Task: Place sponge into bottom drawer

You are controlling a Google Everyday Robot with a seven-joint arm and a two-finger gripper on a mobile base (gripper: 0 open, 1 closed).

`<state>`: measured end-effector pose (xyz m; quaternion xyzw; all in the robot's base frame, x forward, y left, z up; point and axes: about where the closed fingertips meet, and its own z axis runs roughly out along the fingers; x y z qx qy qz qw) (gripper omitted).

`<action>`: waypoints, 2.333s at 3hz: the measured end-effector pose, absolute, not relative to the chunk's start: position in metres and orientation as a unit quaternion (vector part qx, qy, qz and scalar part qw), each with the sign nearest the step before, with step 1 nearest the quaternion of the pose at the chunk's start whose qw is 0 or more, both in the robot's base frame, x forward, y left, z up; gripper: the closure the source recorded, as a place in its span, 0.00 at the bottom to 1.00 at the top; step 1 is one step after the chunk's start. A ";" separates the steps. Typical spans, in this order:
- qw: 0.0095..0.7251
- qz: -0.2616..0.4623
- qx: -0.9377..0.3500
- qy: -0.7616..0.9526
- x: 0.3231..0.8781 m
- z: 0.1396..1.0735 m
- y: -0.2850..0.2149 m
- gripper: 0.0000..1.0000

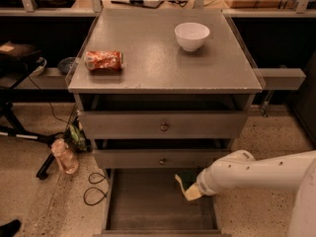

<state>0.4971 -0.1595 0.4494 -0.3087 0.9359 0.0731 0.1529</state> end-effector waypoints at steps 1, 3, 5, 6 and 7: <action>0.148 0.083 -0.304 0.937 0.505 0.430 -0.155 1.00; 0.111 0.117 -0.313 0.936 0.500 0.391 -0.138 1.00; 0.114 0.135 -0.327 0.928 0.502 0.387 -0.136 1.00; 0.117 0.177 -0.340 0.916 0.505 0.372 -0.135 1.00; 0.115 0.201 -0.353 0.907 0.513 0.356 -0.138 1.00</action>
Offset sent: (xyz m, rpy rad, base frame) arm 0.0124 0.0228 -0.0658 0.0834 0.1100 0.0132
